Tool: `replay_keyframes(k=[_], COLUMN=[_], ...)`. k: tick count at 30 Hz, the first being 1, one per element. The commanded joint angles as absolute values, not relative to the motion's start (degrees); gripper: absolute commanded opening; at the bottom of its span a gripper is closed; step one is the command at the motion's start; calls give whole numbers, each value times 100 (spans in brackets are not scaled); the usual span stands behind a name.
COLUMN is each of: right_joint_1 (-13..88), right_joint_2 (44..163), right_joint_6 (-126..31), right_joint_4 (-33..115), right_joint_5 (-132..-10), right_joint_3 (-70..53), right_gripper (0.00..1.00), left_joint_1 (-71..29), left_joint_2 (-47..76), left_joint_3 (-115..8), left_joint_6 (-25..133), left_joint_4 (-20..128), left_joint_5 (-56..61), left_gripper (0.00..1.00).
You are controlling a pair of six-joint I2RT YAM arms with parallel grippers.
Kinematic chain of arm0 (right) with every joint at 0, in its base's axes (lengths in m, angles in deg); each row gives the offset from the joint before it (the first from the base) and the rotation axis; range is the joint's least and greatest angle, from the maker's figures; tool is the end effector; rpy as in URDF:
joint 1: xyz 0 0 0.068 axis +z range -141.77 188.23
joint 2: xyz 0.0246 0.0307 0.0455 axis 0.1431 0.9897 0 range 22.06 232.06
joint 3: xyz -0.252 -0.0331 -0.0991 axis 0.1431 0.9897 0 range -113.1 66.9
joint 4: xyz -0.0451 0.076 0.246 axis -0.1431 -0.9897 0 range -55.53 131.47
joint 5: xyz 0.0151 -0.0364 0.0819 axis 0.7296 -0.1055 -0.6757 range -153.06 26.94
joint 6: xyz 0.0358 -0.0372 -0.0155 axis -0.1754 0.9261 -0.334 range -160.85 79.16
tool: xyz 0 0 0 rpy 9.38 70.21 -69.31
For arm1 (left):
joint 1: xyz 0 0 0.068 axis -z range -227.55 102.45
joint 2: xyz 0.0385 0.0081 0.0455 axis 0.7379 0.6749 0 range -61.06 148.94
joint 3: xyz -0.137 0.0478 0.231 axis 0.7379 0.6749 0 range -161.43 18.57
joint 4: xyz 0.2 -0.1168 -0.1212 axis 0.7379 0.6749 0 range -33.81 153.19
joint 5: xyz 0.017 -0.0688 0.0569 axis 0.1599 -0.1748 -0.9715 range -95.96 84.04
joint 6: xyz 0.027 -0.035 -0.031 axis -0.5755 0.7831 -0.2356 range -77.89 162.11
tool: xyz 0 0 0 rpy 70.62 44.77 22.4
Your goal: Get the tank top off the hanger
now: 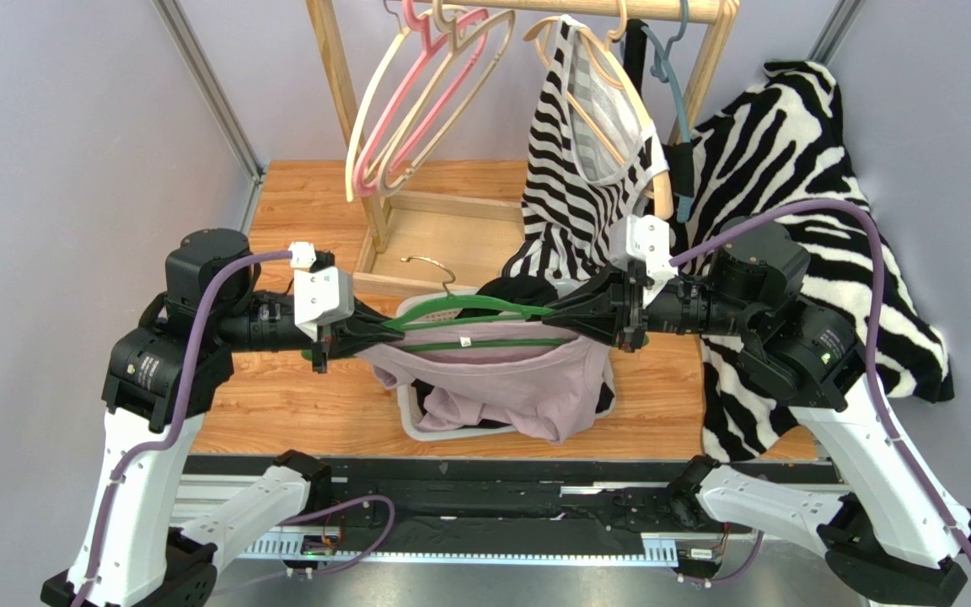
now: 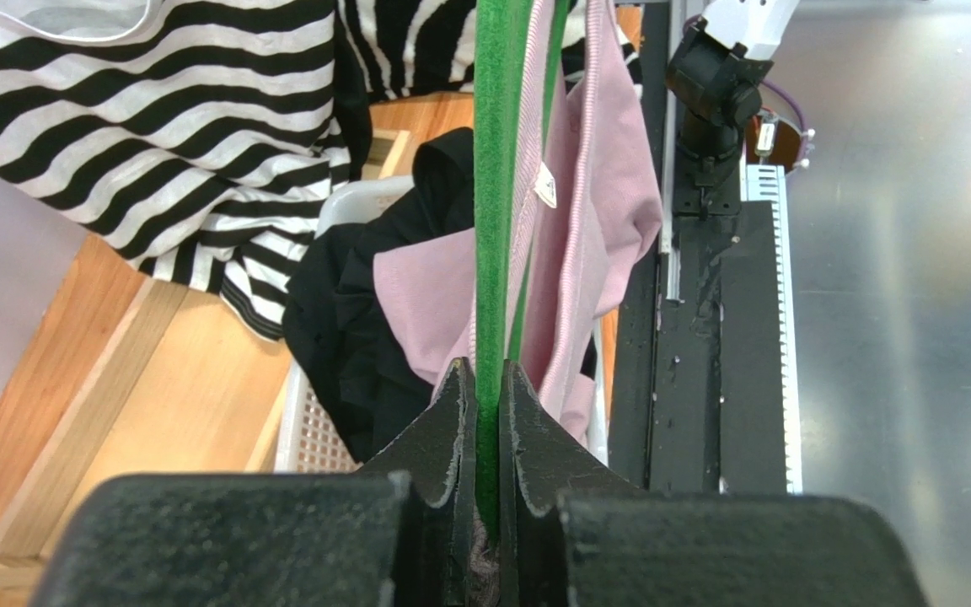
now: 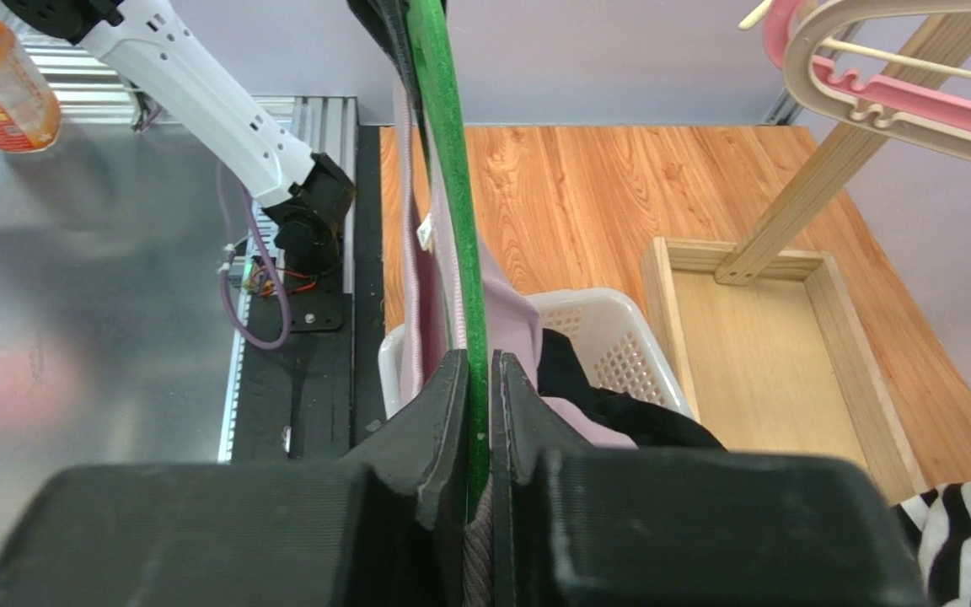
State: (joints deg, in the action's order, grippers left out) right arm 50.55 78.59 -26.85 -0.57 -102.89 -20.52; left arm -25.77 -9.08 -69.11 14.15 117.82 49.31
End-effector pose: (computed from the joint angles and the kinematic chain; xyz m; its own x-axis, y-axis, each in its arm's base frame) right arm 0.0980 0.1200 0.4913 0.0987 -0.1613 -0.9820 -0.9871 0.1088 -0.1171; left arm 0.0876 -0.0667 0.4719 0.0623 0.2628 -0.9628 0.9833 0.1489 0.1043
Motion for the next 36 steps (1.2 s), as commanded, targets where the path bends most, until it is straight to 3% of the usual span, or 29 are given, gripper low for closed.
replay_keyframes(k=[1, 4, 6, 8, 13, 23, 36], right_joint_1=[5094, 5094, 5094, 5094, 5094, 5094, 5094], right_joint_2=[7892, 7717, 7524, 7392, 6848, 6030, 6424], right_joint_6=[-2791, -3046, -3152, -3188, -3486, -4963, -5543], right_joint_4=[771, 1052, 1184, 1185, 1176, 1851, 2793], right_joint_5=[-9375, -8304, -7232, -6608, -6121, -6920, -7361], right_joint_3=[-2196, -2003, -1889, -1766, -1423, 438, 766], right_gripper=[15, 36, 67, 76, 76, 73, 72], left_joint_1=[-2541, -2541, -2549, -2549, -2549, -2549, -2549], left_joint_2=[-956, -1035, -1122, -1167, -1263, -1307, -1307], left_joint_3=[-7010, -6958, -6906, -6800, -6642, -6642, -6633], left_joint_6=[1284, 1389, 1434, 1504, 1548, 1583, 1592], left_joint_4=[11613, 11526, 11429, 11367, 11315, 11297, 11297], left_joint_5=[4950, 4652, 4318, 4063, 3922, 3886, 3843], left_gripper=[0, 0, 0, 0, 0, 0, 0])
